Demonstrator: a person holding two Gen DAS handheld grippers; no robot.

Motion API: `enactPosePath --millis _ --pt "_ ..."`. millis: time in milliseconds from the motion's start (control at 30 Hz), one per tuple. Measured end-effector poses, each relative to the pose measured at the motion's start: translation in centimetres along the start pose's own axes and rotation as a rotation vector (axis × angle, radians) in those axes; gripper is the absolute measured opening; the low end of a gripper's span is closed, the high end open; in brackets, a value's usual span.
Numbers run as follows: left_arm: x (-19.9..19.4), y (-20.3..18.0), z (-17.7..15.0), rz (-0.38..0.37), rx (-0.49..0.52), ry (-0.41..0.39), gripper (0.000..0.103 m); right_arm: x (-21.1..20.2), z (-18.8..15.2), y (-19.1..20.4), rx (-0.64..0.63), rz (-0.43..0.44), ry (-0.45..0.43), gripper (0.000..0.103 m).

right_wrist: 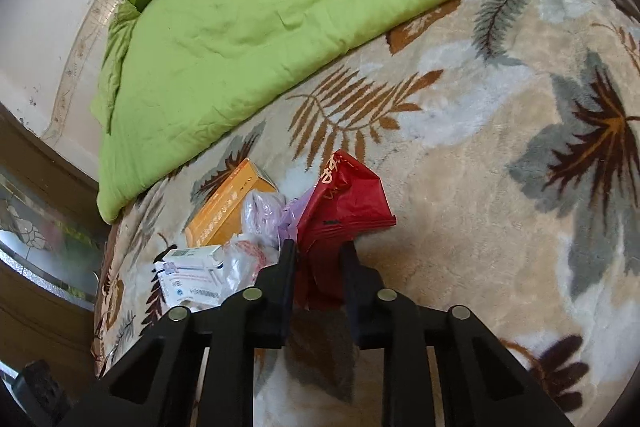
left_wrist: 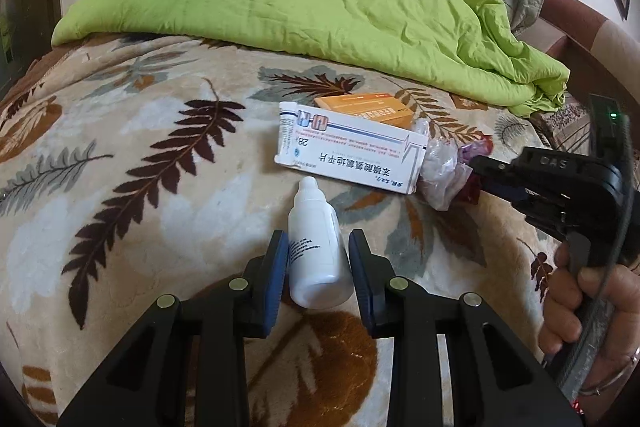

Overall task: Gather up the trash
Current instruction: 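Grasp the red candy wrapper with the right gripper while the left holds the bottle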

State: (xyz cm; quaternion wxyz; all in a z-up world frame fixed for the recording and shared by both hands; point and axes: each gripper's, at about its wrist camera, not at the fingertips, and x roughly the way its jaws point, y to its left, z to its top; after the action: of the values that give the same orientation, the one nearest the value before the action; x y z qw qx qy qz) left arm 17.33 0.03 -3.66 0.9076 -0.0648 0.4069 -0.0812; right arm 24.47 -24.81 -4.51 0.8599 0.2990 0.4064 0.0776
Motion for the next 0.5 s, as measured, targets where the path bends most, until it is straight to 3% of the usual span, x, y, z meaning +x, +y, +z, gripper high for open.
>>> enactPosePath --millis 267,500 --pt "-0.3 -0.9 0.2 0.042 0.045 -0.051 0.027 -3.4 -0.8 3.5 -0.203 -0.050 -0.116 0.021" --pt "-0.4 0.0 0.7 0.085 0.027 -0.077 0.025 -4.4 -2.7 7.5 -0.394 -0.057 -0.172 0.021"
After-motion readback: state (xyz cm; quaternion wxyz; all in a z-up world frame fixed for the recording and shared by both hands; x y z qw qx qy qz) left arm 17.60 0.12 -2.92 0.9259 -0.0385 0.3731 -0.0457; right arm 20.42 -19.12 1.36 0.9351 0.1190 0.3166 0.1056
